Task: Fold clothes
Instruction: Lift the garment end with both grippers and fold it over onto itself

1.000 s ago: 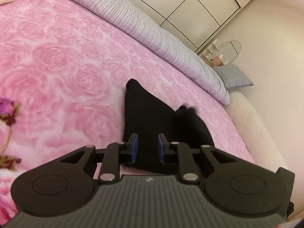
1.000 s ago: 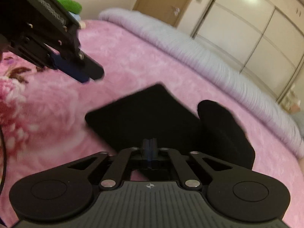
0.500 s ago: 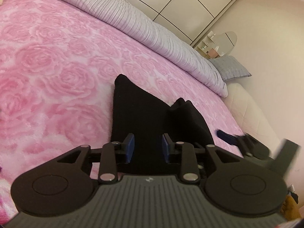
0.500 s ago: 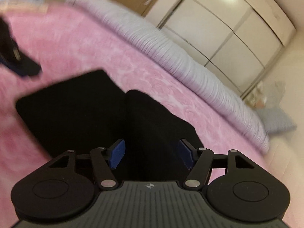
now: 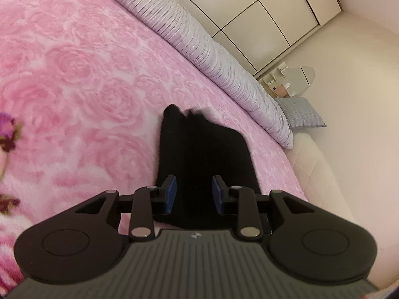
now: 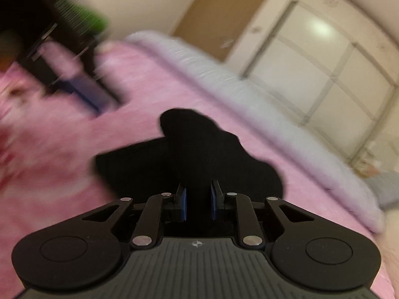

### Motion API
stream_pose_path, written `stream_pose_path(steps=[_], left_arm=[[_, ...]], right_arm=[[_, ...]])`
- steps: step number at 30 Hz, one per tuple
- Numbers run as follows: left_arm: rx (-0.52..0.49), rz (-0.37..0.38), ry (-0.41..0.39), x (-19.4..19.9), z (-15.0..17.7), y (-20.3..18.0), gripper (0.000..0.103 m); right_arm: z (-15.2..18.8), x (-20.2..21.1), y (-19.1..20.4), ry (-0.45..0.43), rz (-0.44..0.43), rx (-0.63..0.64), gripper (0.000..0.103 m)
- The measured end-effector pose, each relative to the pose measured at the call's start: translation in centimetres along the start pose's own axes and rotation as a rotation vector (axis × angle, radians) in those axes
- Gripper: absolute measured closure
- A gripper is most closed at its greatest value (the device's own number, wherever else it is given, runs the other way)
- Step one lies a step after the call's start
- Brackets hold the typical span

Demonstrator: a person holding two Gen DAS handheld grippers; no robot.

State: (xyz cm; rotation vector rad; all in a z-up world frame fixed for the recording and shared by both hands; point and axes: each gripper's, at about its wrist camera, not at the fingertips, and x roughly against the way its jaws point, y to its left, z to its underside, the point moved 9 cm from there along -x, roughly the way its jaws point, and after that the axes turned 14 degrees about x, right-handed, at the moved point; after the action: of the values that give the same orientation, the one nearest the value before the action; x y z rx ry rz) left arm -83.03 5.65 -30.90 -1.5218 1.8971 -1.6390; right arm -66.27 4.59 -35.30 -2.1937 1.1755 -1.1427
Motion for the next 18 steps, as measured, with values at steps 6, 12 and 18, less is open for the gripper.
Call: stream_pose_path(steps=[6,12,18], left_arm=[[0.059,0.033,0.008,0.5,-0.2,-0.5,0.069],[0.208,0.118,0.038,-0.2,-0.8,-1.3,0.062],[0.356,0.154,0.092,-2.2,-0.7,-1.0,0.059]], right_arm=[[0.0,0.1,-0.2,0.012,-0.037,-0.019,0.042],[2.4,2.9,-6.3,0.014,-0.047,-0.372,0.042],[10.5,1.4,-12.1,0.143,-0.155,-1.105,0.041]])
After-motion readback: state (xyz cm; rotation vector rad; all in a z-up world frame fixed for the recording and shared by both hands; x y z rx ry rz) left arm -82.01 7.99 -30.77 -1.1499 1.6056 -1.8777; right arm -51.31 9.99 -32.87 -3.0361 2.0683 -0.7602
